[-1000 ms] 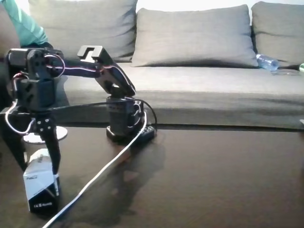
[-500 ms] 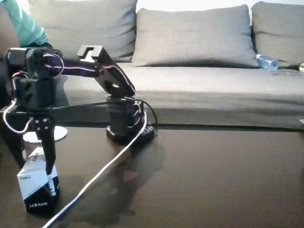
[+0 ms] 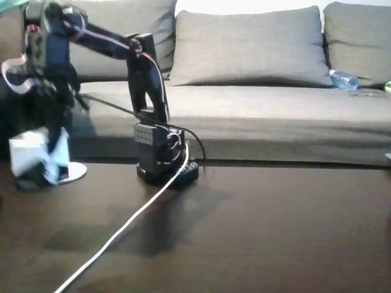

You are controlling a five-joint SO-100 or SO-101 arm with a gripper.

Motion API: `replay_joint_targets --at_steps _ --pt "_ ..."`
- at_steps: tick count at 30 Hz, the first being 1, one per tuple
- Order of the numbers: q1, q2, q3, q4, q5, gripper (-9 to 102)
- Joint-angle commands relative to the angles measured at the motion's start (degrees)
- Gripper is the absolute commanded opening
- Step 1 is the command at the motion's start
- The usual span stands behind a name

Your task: Grasp a servo box and put it on the zirlivani.

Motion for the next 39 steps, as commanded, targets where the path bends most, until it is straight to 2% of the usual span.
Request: replay_joint_targets --at_steps 1,13,26,39 --pt "5.45 5.45 -0.09 4.13 4.22 8" --pt "34.63 5.98 0.70 4.13 8.61 8" --pt "43.95 6.59 8.00 4.04 18.02 8" --pt "55.72 5.80 8.79 3.78 14.94 8"
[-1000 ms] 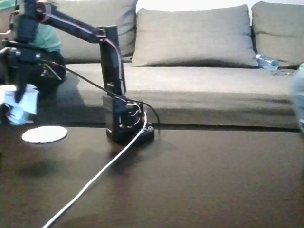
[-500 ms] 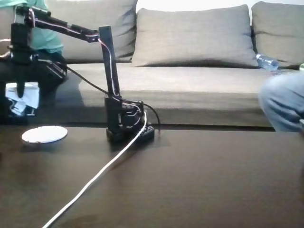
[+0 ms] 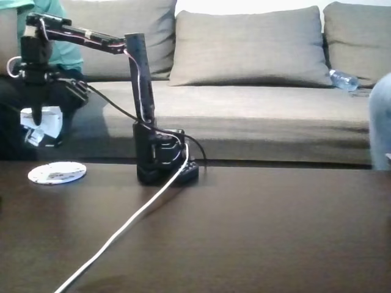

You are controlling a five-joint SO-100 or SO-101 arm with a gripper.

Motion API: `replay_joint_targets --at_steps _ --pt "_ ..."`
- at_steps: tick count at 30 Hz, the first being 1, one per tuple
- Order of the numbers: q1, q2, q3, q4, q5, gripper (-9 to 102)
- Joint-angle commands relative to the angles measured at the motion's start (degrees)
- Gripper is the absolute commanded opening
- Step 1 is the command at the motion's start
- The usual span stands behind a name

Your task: Grasp a servo box and put it on the zirlivani.

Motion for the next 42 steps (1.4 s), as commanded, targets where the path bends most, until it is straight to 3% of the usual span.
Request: replay_joint_targets --at_steps 1,14,37,42 --pt "3.34 2.11 -0.18 3.78 -1.14 8" --pt "3.34 -4.31 2.99 -4.75 5.36 8" --pt "3.34 -9.76 1.32 -5.63 4.92 9" --pt "3.52 -10.72 1.49 -7.91 4.83 17"
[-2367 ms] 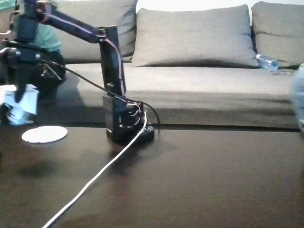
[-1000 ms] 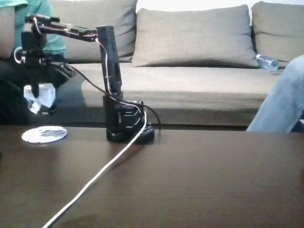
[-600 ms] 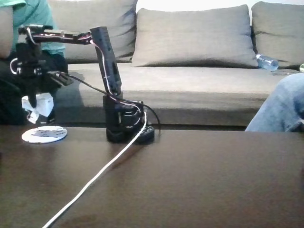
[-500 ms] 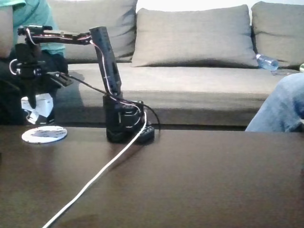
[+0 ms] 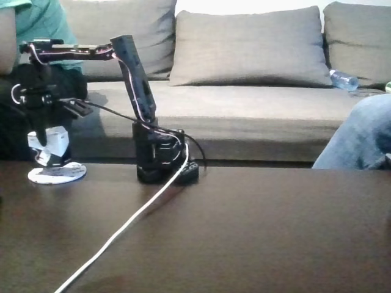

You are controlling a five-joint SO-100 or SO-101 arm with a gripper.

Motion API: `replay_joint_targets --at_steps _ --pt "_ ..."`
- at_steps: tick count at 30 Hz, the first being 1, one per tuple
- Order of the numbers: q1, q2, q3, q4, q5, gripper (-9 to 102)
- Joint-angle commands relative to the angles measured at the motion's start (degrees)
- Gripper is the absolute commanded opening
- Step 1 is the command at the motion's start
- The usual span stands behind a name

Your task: Grasp a servo box and put it on the zirlivani.

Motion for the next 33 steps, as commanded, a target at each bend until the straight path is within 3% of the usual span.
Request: replay_joint_targets --at_steps 1,17,33 --pt "0.26 0.18 -2.29 -1.05 -0.44 18" --pt "2.11 0.70 -1.58 0.00 -12.66 27" --pt "3.08 3.69 -4.13 3.25 -14.59 27"
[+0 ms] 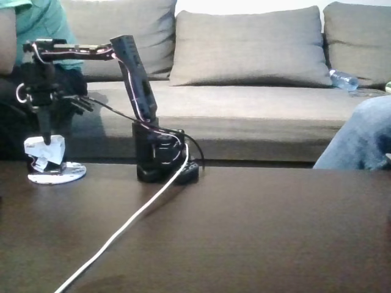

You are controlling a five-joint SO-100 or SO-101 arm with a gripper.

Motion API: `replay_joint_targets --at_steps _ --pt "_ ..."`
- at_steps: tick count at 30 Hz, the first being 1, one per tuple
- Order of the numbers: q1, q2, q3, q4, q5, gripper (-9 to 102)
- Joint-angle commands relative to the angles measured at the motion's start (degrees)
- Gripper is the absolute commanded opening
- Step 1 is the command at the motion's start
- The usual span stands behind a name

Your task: Grasp a servo box and put it on the zirlivani.

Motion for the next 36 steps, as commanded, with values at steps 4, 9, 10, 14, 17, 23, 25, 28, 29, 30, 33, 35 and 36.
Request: replay_joint_targets --at_steps 4,9,10,14,17,23,25,28,29,30,33,35,36 --pt "0.18 5.98 -2.29 1.93 -0.09 27" --pt "1.14 8.53 -2.37 3.96 -0.70 27" --pt "1.14 9.14 -2.37 3.96 -0.70 27" --pt "1.05 11.69 -2.37 5.19 -0.70 27" --pt "0.18 14.59 -2.46 7.73 0.97 26" --pt "-14.06 21.09 -0.97 7.82 20.92 1" --pt "-21.97 21.71 -0.97 7.82 30.76 2" --pt "-35.86 21.62 -0.44 7.65 44.47 1" --pt "-40.52 21.62 0.44 7.03 48.60 1" --pt "-45.26 21.88 1.49 6.33 52.82 1" --pt "-59.68 22.59 5.27 1.14 66.36 1" --pt "-68.64 22.68 7.73 -2.72 74.71 1" --pt "-72.69 22.68 9.05 -4.66 78.57 1"
